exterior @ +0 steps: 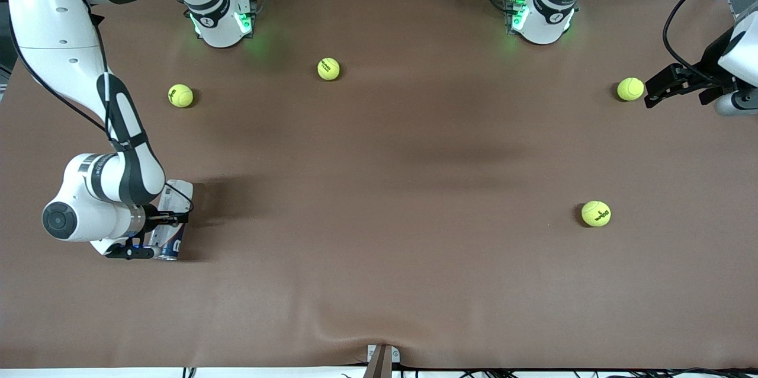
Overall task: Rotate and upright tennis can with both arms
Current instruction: 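Close the right gripper around the can's body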
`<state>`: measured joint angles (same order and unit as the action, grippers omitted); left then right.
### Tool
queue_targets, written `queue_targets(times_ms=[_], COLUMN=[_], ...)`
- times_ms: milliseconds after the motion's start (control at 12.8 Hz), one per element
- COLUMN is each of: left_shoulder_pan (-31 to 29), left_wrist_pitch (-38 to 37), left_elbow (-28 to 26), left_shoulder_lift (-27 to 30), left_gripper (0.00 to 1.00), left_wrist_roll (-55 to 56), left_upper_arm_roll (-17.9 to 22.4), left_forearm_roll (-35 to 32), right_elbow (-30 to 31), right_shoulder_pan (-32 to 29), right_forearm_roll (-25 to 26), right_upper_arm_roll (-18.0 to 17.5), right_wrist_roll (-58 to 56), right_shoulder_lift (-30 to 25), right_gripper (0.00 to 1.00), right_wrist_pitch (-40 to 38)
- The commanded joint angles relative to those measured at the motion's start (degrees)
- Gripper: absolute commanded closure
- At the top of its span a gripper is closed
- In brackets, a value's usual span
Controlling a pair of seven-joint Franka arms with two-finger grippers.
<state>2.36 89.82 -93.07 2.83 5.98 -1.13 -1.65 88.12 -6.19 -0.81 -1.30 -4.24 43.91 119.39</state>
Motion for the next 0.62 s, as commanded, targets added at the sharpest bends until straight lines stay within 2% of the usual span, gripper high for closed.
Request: queue_targets(times_ms=[0,390,546], left_shoulder_pan=[-0.43,-0.52,-0.52], left_wrist_pitch=[-0.87,-0.87,-0.87], left_elbow=[0.88,0.88,0.88], left_shoulder_lift=[-0.45,-0.54,-0.54], left_gripper=[0.0,0.0,0.0], left_wrist_roll=[-1.5,-1.5,-1.5], left_upper_arm_roll=[-0.1,-0.1,-0.1], left_forearm_roll=[1.04,1.04,1.04], right_elbow=[-0.23,-1.63,-2.07], right_shoulder_pan=[0.13,0.39,0.65], right_forearm_roll=[0.46,0.37,0.37], right_upper_arm_roll=[-0.29,-0.55,-1.95], right_wrist_roll=[-0.59,-6.29,-10.07], right_shoulder_lift=[0.48,-0.49,-1.19], right_gripper=[0.41,0.41,0.41], right_wrist_pitch=[0.67,-0.03,-0.03])
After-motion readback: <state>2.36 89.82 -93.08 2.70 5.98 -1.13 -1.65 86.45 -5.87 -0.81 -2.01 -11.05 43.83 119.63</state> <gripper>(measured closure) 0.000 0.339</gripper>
